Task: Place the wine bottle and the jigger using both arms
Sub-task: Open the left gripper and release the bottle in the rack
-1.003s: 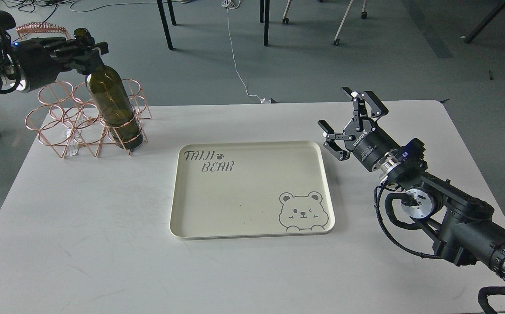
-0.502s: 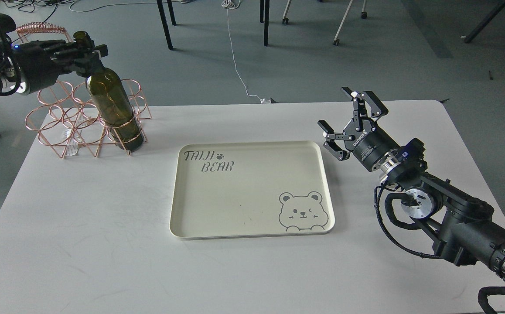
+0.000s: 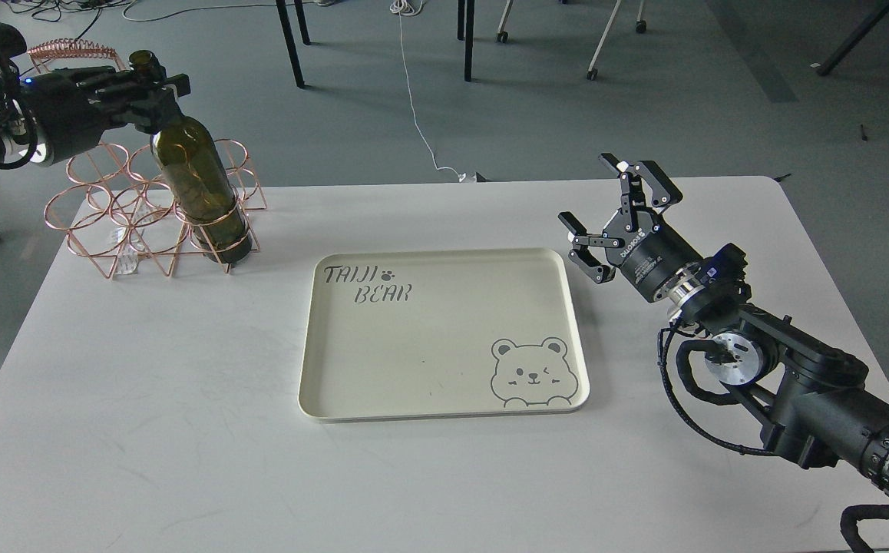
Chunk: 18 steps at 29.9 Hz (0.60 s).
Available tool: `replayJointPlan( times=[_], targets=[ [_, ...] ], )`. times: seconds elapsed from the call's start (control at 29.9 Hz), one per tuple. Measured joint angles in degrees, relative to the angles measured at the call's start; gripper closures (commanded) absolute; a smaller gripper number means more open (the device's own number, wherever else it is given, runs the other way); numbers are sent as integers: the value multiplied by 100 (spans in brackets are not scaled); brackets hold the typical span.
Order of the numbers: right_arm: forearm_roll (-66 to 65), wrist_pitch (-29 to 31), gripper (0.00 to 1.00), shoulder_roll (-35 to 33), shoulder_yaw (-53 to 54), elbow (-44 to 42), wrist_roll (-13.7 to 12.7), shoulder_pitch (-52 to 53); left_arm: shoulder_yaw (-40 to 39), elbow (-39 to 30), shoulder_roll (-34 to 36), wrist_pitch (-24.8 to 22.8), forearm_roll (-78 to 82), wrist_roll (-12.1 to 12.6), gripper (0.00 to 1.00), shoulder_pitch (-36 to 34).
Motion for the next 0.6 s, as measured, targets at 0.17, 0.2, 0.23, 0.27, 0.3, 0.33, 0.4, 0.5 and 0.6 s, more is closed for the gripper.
replayJointPlan(
  times=[0.17, 0.2, 0.23, 0.27, 0.3, 0.33, 0.4, 0.5, 0.6],
  targets=[
    [0, 0, 1, -12, 0, 1, 0, -8, 27, -1, 3, -26, 35, 0, 94, -6],
    [0, 0, 1, -13, 0, 1, 0, -16, 28, -1, 3, -27, 37, 0, 94, -5],
    [0, 0, 1, -13, 0, 1, 0, -24, 28, -1, 3, -27, 38, 0, 94, -6],
    [0, 0, 1, -13, 0, 3, 0, -29, 28, -1, 3, -28, 40, 0, 94, -6],
    [0, 0, 1, -13, 0, 3, 0, -32, 29, -1, 2, -28, 42, 0, 94, -5],
    [0, 0, 1, -12, 0, 4, 0, -34, 29, -1, 0, -28, 44, 0, 93, -5],
    [0, 0, 1, -10, 0, 6, 0, -35, 29, 1, -3, -25, 44, 0, 88, -5],
    [0, 0, 1, -6, 0, 9, 0, -35, 29, 8, -12, -12, 43, 0, 55, -2],
    [0, 0, 1, -5, 0, 9, 0, -35, 28, 10, -14, -5, 23, 0, 28, 1]
  ],
)
